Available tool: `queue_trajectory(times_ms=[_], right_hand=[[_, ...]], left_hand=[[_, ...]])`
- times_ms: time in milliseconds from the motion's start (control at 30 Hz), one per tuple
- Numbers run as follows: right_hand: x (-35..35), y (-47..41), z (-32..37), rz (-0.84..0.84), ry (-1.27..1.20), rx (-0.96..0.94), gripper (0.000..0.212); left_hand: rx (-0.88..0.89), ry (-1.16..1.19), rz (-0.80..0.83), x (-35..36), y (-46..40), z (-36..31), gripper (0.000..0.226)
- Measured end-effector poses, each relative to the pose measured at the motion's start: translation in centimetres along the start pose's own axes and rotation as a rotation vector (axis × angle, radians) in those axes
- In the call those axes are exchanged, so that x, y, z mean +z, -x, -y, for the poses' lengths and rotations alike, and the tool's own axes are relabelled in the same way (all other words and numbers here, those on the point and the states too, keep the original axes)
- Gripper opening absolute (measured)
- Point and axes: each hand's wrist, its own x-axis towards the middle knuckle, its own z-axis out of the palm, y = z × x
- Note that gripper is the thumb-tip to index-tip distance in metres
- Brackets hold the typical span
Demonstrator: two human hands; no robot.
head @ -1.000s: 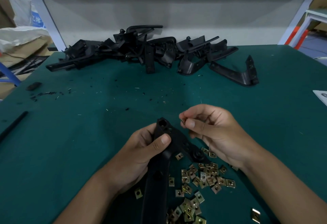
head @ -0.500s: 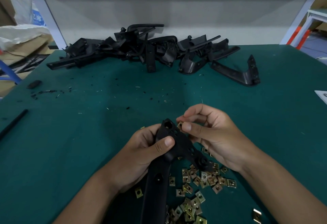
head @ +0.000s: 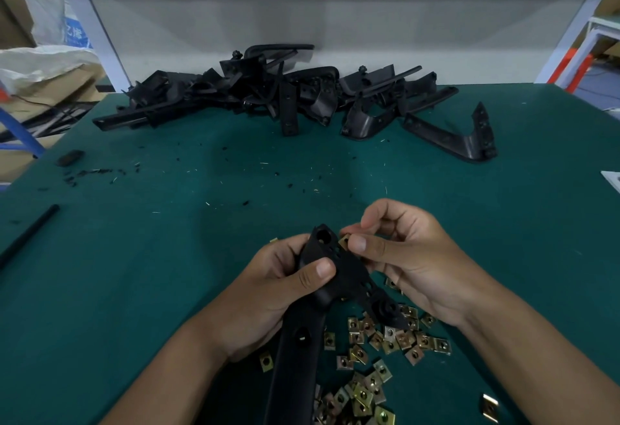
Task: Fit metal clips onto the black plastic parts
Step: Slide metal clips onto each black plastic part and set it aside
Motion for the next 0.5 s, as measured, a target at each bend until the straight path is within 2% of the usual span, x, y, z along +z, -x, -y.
queue_trajectory(times_ms=[167,300,500], right_hand=[[-0.25,0.04,0.15,0.080,-0.120,0.184,0.029],[-0.42,0.10,0.19,0.129,-0.199,0.272,0.040],[-0.38,0.22,0.20,0.219,-0.156,0.371,0.030]], left_hand=[[0.000,-0.073,-0.024,-0.06,-0.06,0.22,0.051],[0.006,-0.110,-0.034,-0.09,-0.05,0.33,0.052],[0.018,-0.150,-0.087,-0.20,0.11,0.50,0.051]])
